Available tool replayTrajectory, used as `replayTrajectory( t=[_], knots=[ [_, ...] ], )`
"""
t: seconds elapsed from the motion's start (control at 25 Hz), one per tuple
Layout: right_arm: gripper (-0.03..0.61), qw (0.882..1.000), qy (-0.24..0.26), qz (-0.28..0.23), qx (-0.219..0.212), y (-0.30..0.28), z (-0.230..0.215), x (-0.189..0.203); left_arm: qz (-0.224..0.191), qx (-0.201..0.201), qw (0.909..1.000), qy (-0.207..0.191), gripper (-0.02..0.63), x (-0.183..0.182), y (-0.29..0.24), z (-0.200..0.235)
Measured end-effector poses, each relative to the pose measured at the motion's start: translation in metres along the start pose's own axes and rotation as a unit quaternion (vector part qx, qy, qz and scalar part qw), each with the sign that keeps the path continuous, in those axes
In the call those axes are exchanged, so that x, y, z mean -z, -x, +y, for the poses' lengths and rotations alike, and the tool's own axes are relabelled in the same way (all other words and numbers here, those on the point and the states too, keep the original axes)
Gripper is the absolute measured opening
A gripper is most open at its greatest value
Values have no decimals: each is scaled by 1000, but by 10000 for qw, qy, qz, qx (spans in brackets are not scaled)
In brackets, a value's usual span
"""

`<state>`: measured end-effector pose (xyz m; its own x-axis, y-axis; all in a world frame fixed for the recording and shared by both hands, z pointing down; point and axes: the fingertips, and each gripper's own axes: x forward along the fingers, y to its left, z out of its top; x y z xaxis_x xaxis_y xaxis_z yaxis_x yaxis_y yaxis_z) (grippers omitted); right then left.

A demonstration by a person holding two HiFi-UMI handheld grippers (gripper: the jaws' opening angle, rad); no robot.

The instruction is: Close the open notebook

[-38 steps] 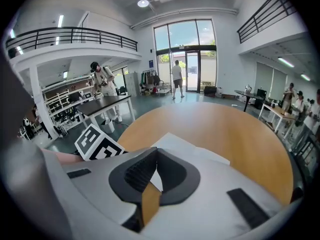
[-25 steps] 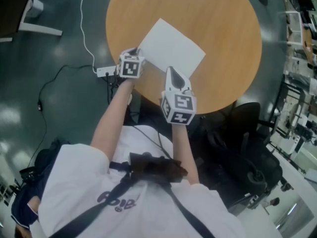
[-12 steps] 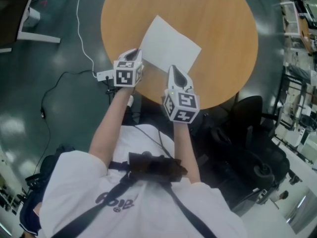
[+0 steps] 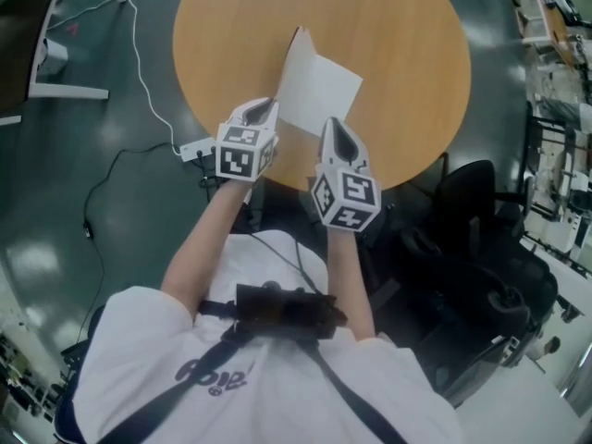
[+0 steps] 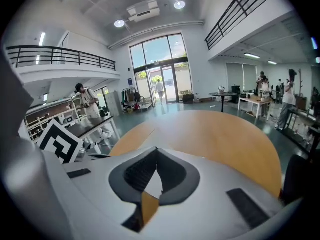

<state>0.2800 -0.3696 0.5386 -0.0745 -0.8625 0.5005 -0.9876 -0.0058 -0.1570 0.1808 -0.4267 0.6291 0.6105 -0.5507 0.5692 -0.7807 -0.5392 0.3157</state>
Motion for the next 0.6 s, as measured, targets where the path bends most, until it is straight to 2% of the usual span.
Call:
replayTrajectory(
  t=[0.24,0.6],
  knots=[
    [23,9990,-240,-225,314,23,-23,-3,78,415,9986,-331,31,1,-7,-45],
    [23,9949,-622,-302,735,48,-53,13,355,826,9933,-720,31,14,-21,-81]
  ],
)
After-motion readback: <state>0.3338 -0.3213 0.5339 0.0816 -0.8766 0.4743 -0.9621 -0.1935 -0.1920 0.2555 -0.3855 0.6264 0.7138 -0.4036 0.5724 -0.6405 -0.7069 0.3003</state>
